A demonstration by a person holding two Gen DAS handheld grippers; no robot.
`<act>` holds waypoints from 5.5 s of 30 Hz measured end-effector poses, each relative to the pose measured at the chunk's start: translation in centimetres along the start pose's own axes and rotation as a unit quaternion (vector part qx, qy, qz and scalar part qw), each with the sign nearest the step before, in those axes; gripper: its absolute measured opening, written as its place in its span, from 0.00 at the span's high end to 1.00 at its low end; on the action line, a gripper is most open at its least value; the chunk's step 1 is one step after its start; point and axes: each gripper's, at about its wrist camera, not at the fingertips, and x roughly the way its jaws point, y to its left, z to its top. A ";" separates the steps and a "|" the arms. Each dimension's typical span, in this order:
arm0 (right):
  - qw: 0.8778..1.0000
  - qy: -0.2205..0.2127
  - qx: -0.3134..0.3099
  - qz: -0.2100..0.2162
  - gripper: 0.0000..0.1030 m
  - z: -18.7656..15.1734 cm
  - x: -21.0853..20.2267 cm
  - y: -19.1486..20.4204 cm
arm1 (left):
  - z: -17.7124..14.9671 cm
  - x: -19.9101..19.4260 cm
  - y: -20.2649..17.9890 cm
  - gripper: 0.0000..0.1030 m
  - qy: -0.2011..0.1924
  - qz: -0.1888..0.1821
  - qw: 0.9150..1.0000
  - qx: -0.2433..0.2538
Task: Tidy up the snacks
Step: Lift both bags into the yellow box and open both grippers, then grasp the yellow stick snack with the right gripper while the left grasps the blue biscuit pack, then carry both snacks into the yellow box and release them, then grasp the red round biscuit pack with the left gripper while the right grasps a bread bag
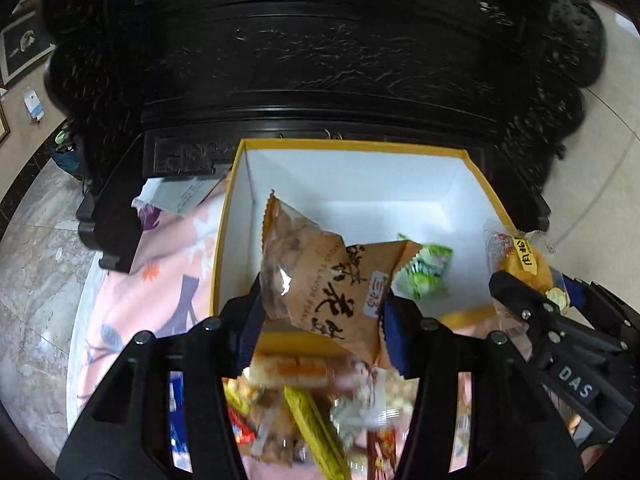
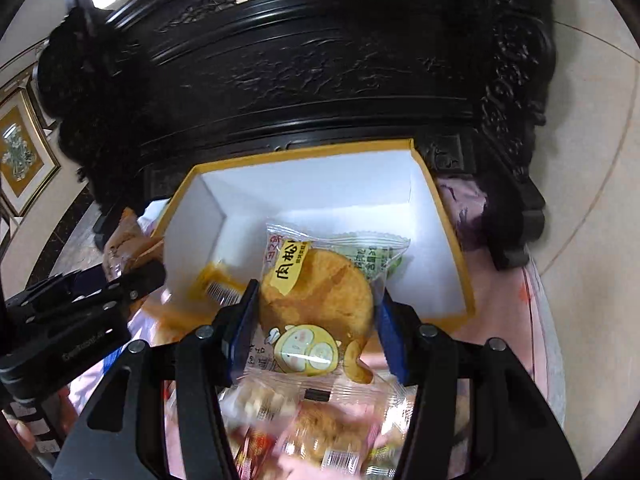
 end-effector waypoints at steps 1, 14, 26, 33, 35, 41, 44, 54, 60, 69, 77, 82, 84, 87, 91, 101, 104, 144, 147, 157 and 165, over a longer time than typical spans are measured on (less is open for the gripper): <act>1.000 -0.001 0.002 0.001 0.46 0.5 0.6 -0.1 | 0.9 0.7 0.1 0.48 -0.001 0.002 1.000 -0.003; 0.997 0.031 -0.027 0.065 0.14 -5.7 -0.9 1.0 | -2.4 -0.8 4.3 0.11 -0.013 0.006 1.000 -0.005; 0.986 0.077 -0.141 0.048 0.41 -16.4 4.1 12.4 | -18.4 -7.0 15.3 0.08 -0.008 0.094 0.990 -0.105; 0.985 0.084 -0.152 0.010 0.79 -16.6 5.7 13.2 | -21.0 -6.3 19.1 0.08 0.018 0.106 0.988 -0.113; 0.985 0.089 -0.148 0.026 0.79 -17.4 4.1 13.0 | -20.4 -5.6 19.0 0.08 0.019 0.107 0.989 -0.100; 0.984 0.107 -0.126 0.062 0.79 -20.8 1.1 11.8 | -18.1 -2.1 16.5 0.06 0.033 0.095 0.993 -0.063; 0.985 0.111 -0.107 0.074 0.79 -21.5 1.1 11.2 | -17.3 0.3 15.5 0.06 0.049 0.117 0.990 -0.057; 0.985 0.110 -0.094 0.092 0.79 -21.6 0.8 10.3 | -17.7 4.5 16.6 0.07 0.053 0.163 0.981 -0.089; 0.985 0.114 -0.086 0.099 0.79 -21.7 1.7 10.3 | -18.8 3.7 16.5 0.25 0.034 0.152 0.983 -0.092; 0.988 0.086 -0.080 0.100 0.79 -22.0 -0.9 9.5 | -21.7 -0.2 14.9 0.43 0.022 0.109 0.989 -0.101; 0.992 0.050 -0.039 0.109 0.79 -21.8 -5.4 6.8 | -24.0 -7.2 7.5 0.42 -0.012 0.020 0.999 -0.026; 0.994 0.036 -0.019 0.101 0.79 -21.9 -7.5 5.2 | -22.9 -8.8 4.2 0.42 -0.026 -0.001 1.000 0.008; 0.995 0.031 -0.014 0.097 0.79 -21.9 -8.2 4.6 | -22.2 -9.0 3.1 0.42 -0.029 -0.009 0.999 0.015; 0.996 0.025 -0.014 0.087 0.79 -21.0 -8.4 3.9 | -20.8 -8.7 2.1 0.42 -0.031 -0.021 0.999 0.020; 0.997 0.018 -0.028 0.069 0.79 -18.1 -8.0 3.2 | -17.7 -8.0 1.0 0.42 -0.036 -0.025 0.999 0.032; 1.000 0.003 -0.021 0.007 0.79 -3.4 -2.6 1.3 | -2.6 -2.8 -1.0 0.42 -0.034 -0.010 0.999 0.015; 1.000 0.004 -0.009 -0.001 0.79 -1.1 -0.7 0.6 | -0.4 -1.1 -1.1 0.42 -0.036 0.008 0.999 0.013; 0.992 0.118 -0.044 -0.022 0.49 -13.8 3.8 -6.5 | -19.9 -4.1 10.2 0.04 0.026 0.038 0.998 -0.046; 0.991 0.127 -0.030 -0.006 0.50 -15.5 2.3 -5.8 | -19.2 -3.7 9.9 0.04 0.022 0.041 0.998 -0.040; 0.993 0.102 0.038 0.036 0.48 -18.5 0.8 -6.8 | -15.8 3.4 10.9 0.04 0.053 0.109 0.989 -0.084; 0.993 0.106 0.034 0.031 0.43 -18.5 1.3 -6.8 | -16.3 6.9 12.0 0.05 0.059 0.121 0.984 -0.118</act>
